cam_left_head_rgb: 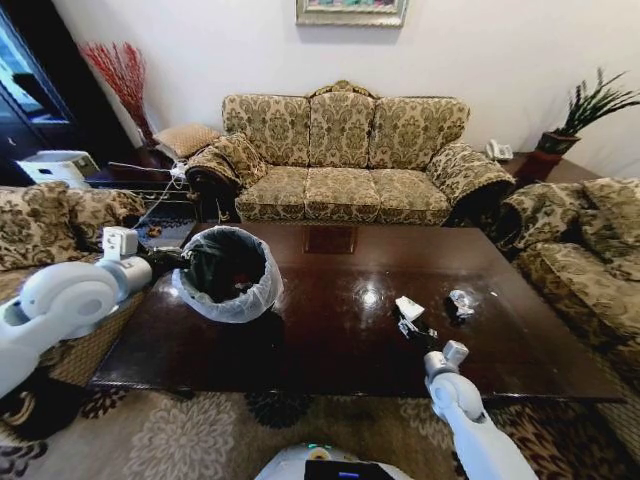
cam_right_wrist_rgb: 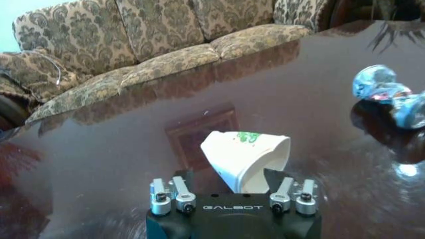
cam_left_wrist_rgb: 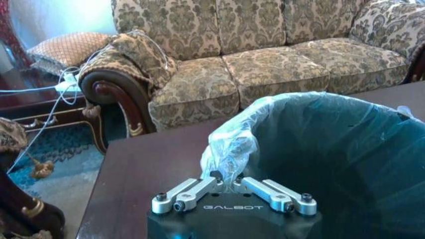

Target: Move to the front of the table and place the trash on the table into the trash bin.

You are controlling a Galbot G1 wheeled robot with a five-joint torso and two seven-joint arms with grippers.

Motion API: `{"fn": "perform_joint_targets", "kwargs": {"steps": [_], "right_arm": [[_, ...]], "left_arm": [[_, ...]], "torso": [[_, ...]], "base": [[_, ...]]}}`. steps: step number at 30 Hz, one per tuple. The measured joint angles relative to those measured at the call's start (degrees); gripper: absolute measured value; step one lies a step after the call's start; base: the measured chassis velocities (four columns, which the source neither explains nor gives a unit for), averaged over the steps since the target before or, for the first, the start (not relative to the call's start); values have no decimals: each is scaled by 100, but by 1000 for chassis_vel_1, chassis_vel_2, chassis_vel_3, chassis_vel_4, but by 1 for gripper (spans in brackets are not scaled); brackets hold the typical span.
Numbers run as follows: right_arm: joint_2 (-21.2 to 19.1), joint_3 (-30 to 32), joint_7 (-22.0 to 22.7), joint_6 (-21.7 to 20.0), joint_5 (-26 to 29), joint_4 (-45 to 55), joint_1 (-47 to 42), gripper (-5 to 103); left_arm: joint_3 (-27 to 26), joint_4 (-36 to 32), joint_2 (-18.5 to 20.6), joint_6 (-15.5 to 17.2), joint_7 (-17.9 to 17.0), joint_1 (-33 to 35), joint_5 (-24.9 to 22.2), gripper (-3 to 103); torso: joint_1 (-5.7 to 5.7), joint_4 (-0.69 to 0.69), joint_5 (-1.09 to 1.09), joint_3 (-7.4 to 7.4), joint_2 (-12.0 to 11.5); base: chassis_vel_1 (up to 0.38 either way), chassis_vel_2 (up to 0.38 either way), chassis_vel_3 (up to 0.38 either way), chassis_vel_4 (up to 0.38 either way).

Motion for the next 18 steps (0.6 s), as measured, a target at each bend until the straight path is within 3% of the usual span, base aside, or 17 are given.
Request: {"fn": "perform_joint_targets", "kwargs": {"steps": [6,8,16,18], "right_arm": [[-4,-87,-77,14,4,-149,122,42],[-4,-96,-80,20,-1,-149,118,42],[-18,-104,-85,51,-45,-143,90,4],[-20,-99,-86,52,-48,-142,87,4]], "left_arm": [[-11,-22,-23,-5,1,6,-1,1],[-11,-24,-26,-5,3,7,-2,1],[-11,-68,-37,-18,3,18,-5,1],[-11,-76,-49,-19,4,21,-5,1]], "torso": [[1,-2,3,0,0],[1,-2,3,0,0],[1,-2,3,0,0],[1,-2,2,0,0]], "base": [[0,0,0,0],[0,0,0,0],[0,0,0,0],[0,0,0,0]]}}
